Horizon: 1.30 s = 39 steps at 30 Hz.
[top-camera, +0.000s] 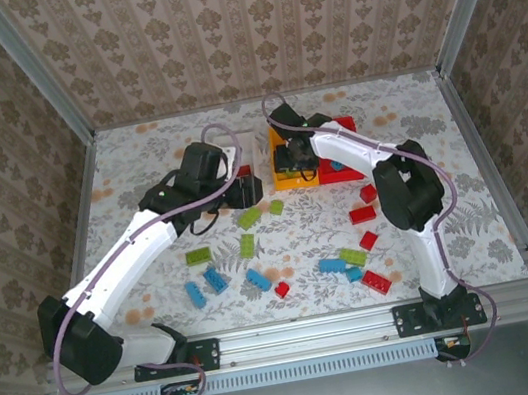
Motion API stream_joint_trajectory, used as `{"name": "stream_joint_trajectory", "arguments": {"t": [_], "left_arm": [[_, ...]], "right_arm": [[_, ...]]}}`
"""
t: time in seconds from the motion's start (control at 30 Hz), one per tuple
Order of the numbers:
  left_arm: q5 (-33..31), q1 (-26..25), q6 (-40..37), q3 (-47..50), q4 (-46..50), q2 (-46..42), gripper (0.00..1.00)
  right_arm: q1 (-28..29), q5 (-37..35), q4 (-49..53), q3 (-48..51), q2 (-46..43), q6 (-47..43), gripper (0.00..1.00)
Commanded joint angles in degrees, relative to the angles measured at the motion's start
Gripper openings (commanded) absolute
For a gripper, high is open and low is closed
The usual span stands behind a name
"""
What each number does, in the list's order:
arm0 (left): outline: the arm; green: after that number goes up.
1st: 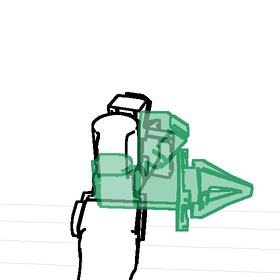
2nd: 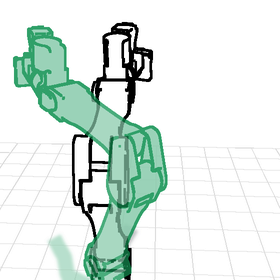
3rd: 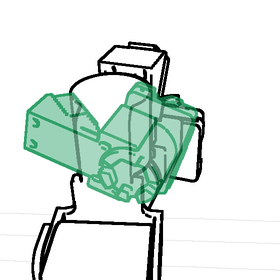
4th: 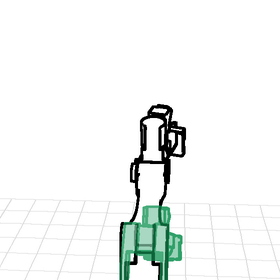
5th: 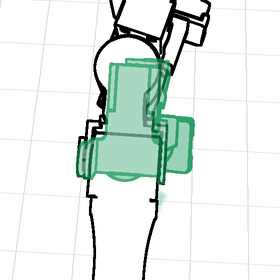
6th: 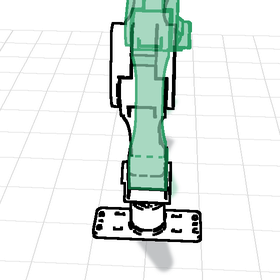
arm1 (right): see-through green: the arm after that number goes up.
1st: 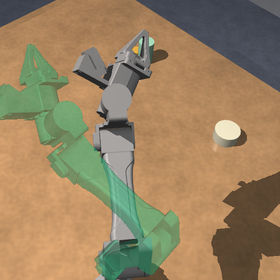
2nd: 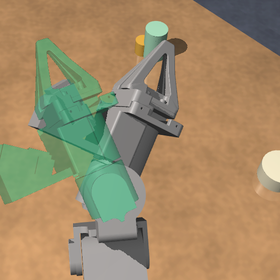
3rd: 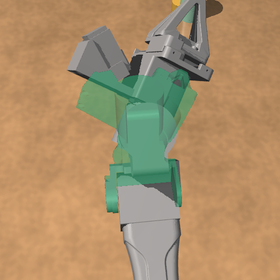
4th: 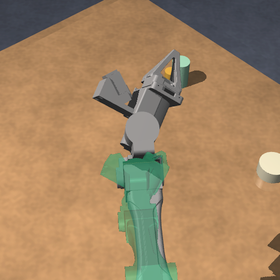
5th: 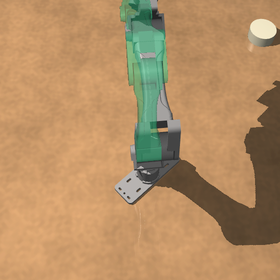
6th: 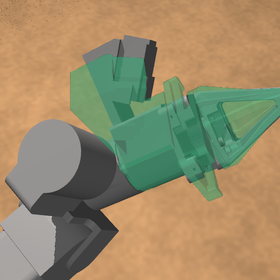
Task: Sort the legos into containers by color
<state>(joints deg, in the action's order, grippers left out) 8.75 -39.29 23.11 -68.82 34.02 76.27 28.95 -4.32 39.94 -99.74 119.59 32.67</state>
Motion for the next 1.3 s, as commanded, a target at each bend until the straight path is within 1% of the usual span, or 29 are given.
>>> {"name": "stream_joint_trajectory", "arguments": {"t": [0.0,0.07,0.13,0.2,0.3,0.37,0.43,0.5,0.6,0.7,0.77,0.87,1.03,1.27], "left_arm": [[5.85,-0.41,-7.28,0.56,7.42,1.19,0.6],[8.31,-2.11,-11.04,1.17,11.42,1.24,0.6],[9.53,-4.93,-15.02,2.32,14.7,0.82,0.6],[9.63,-8.71,-17.58,3.41,18.04,0.73,0.6],[9.35,-14.31,-18.54,4.59,20.39,1.89,0.61],[8.83,-17.49,-18.04,4.91,20.72,3.39,0.61],[8.03,-20.13,-17.39,4.59,21.15,5.58,0.62],[6.99,-22.59,-16.25,3.75,21.68,8.6,0.62],[5.0,-25.13,-14.23,2.92,21.65,12.88,0.63],[2.59,-26.4,-11.96,2.44,21.45,16.3,0.63],[1.17,-26.96,-10.61,2.32,21.02,17.73,0.63],[-0.38,-27.67,-9.6,2.15,20.02,19.27,0.64],[-1.8,-28.71,-8.94,1.56,20.17,22.48,0.63],[-4.76,-28.74,-7.83,0.86,18.79,25.31,0.62]], "right_arm": [[1.66,0.65,-1.97,1.74,-9.51,-3.3,0.59],[3.08,1.19,-6.53,6.92,-14.72,-5.76,0.59],[4.66,2.64,-13.65,15.69,-21.19,-7.7,0.6],[5.66,6.09,-22.62,26.11,-28.89,-8.55,0.61],[5.72,10.57,-31.35,41.89,-40.28,-6.21,0.65],[5.59,13.51,-32.68,50.02,-48.42,-4.65,0.69],[5.51,15.23,-28.92,54.99,-56.07,-3.07,0.73],[5.43,15.31,-22.07,57.92,-64.48,-1.64,0.78],[4.83,12.98,-11.35,59.35,-75.71,1.15,0.83],[4.47,11.5,-3.95,59.58,-83.46,3.56,0.84],[4.37,11.28,-1.77,59.74,-86.25,4.95,0.85],[4.36,11.71,-0.82,60.43,-88.07,6.09,0.84],[4.36,12.21,-1.5,60.68,-88.23,5.84,0.85],[4.36,13.63,-2.31,61.38,-88.47,6.36,0.84]]}}
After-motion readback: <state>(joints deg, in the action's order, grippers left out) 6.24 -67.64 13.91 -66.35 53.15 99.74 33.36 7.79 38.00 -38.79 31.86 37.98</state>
